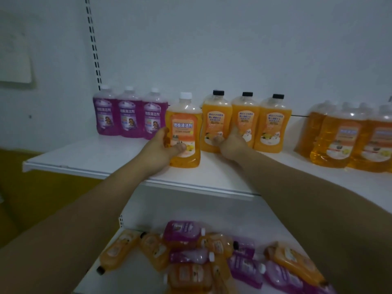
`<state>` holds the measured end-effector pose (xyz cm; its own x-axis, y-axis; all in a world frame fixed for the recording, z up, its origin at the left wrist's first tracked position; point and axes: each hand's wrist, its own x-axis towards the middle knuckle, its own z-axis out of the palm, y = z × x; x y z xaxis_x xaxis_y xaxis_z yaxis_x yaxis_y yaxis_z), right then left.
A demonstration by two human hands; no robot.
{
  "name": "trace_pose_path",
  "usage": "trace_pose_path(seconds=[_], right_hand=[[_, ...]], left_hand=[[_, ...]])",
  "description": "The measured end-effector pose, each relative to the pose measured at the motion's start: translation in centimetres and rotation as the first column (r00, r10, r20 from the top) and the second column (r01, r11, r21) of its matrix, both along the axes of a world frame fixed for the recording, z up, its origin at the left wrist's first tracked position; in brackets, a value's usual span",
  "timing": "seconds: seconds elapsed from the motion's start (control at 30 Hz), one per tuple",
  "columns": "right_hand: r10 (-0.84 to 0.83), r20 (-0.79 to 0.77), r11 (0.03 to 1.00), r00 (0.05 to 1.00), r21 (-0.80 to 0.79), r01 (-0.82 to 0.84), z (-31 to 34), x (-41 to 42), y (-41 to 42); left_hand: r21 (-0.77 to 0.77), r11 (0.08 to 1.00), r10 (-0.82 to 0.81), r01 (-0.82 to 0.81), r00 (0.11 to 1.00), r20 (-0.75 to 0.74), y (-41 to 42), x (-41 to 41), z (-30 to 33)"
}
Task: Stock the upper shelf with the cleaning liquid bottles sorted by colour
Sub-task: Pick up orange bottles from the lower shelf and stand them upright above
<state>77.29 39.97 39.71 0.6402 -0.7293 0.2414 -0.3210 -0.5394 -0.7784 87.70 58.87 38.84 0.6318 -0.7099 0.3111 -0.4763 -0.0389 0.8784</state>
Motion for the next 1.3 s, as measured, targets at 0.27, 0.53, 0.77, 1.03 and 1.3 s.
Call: trace_pose_path(seconds=[0.27,0.53,0.77,1.03,1.3], right_hand=[[-0.117,-0.46,0.977,0.88,-0.215,0.017,0.1,-10.3,-0.6],[-0.233,-0.655,0.96,0.719,-0.274,0.062,-0.8,-23.7,-4.4],[-0.294,-0.664,0.948,0.687,-0.294,0.122,-0.7,-34.9,-10.8],[-0.265,-0.665,0.943,0.699,-0.331,0.042,-1.4,-39.9,-16.3],[-0.227,-0.677,0.933,0.7,-0.357,-0.044,-2.0,-40.0,-17.0]], left_hand=[[0.056,0.997,-0.054,0.051,0.997,0.052,-2.5,-3.8,1.0],[0.045,0.984,-0.178,0.174,0.979,0.097,-8.3,-14.2,0.9],[0.047,0.98,-0.195,0.191,0.976,0.094,-15.2,-24.2,1.1],[-0.002,0.992,-0.124,0.125,0.985,0.118,-20.6,-31.5,0.6],[0.018,0.998,-0.066,0.064,0.987,0.143,-21.8,-32.4,0.3]])
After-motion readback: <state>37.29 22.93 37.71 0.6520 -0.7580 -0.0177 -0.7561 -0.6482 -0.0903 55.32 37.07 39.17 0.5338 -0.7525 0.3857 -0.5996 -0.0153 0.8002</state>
